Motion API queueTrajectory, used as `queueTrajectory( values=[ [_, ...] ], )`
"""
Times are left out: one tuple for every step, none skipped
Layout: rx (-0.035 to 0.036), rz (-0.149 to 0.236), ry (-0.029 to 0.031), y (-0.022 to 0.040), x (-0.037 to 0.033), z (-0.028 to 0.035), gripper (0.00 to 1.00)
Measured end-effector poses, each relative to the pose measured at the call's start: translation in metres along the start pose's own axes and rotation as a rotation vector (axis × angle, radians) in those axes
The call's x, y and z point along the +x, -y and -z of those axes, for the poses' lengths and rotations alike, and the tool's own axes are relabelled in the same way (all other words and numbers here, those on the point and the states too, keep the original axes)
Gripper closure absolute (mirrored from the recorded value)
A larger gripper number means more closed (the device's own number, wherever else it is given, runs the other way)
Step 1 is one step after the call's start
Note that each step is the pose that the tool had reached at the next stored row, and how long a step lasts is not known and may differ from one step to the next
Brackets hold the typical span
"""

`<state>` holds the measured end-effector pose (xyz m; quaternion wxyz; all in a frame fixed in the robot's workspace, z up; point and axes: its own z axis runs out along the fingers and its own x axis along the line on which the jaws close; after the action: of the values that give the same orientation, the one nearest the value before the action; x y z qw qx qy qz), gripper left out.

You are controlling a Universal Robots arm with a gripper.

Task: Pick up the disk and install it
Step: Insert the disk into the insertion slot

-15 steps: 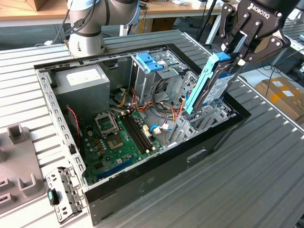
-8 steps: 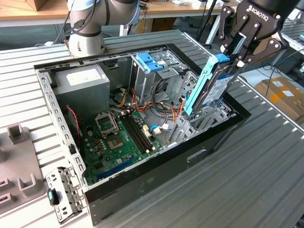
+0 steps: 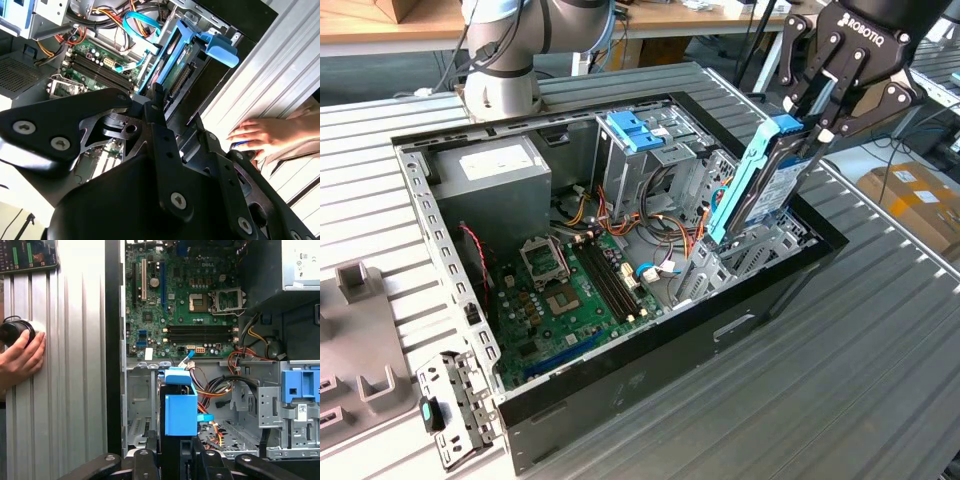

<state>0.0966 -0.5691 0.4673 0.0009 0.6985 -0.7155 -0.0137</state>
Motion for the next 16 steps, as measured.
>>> queueTrajectory(
  values=[
    [0.0000,0.000,0.0000,0.0000,0.0000,-0.0009,0.65],
    [0.0000,0.000,-0.0001,0.0000,0.0000,-0.0010,0.65],
    [0.0000,0.000,-0.0001,0.0000,0.0000,-0.0010,0.65],
    [0.0000,0.000,-0.0001,0.0000,0.0001,-0.0010,0.65],
    [0.0000,0.000,-0.0001,0.0000,0.0001,-0.0010,0.65],
    [0.0000,0.000,0.0000,0.0000,0.0000,-0.0010,0.65],
    [0.0000,0.000,0.0001,-0.0001,0.0000,-0.0011,0.65],
    [0.0001,0.000,0.0002,-0.0002,0.0000,-0.0018,0.65],
    [0.0000,0.000,-0.0001,-0.0002,0.0001,-0.0022,0.65],
    [0.0000,0.000,0.0000,-0.0002,0.0001,-0.0027,0.65],
    [0.0000,0.000,0.0000,-0.0002,0.0000,-0.0034,0.65],
    [0.0000,0.000,0.0000,-0.0002,-0.0003,-0.0040,0.65],
    [0.0000,0.000,0.0002,-0.0002,-0.0005,-0.0042,0.65],
    [0.0000,0.000,0.0001,-0.0001,-0.0005,-0.0042,0.65],
    [0.0000,0.000,0.0002,-0.0002,-0.0005,-0.0047,0.65],
    [0.0000,0.000,-0.0001,-0.0001,-0.0005,-0.0058,0.65]
  ],
)
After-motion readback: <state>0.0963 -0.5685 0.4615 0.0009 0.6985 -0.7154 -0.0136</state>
